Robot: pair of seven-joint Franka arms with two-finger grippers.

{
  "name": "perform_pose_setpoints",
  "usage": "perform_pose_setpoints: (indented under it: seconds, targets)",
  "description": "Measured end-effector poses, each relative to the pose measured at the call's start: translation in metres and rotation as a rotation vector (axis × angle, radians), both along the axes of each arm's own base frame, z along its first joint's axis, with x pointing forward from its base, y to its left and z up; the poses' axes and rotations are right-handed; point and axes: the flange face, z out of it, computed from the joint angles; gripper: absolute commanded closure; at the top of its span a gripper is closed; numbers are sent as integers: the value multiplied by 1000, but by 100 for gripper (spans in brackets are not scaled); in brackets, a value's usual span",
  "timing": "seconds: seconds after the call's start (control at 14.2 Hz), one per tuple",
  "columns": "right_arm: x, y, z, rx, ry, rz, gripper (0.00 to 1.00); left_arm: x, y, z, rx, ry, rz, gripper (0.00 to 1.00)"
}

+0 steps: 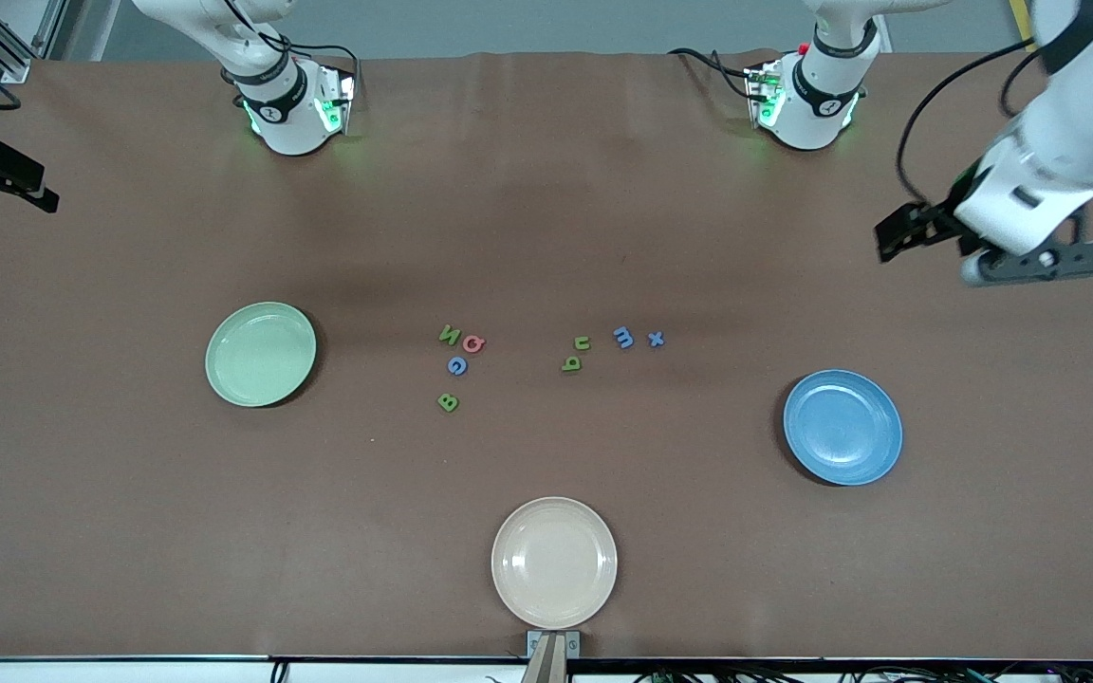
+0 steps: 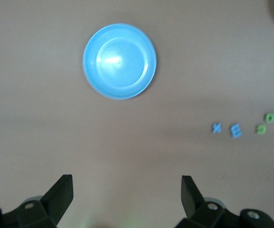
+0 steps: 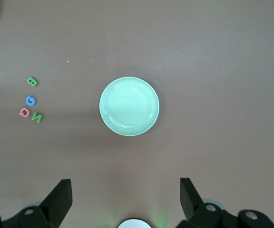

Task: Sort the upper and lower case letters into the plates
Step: 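Reach both grippers down toward the foam letters in the middle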

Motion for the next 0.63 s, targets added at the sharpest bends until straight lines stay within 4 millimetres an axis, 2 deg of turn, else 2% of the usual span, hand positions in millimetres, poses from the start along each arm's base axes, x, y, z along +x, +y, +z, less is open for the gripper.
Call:
perform_pose_setpoints:
  seconds: [0.21, 0.42, 0.56, 0.63]
  targets:
    - [0, 0, 3, 3, -7, 0, 0, -2, -33, -53, -11, -48, 91, 0]
    - [2, -1, 2, 0, -8, -2, 0, -12, -55, -105, -26, -82, 123, 0]
    - [13, -2, -7, -3, -22, -4, 0, -24, -77, -146, -42, -89, 155, 0]
    - [21, -2, -17, -5, -13, -4, 0, -28, -87, -167, -52, -82, 173, 0]
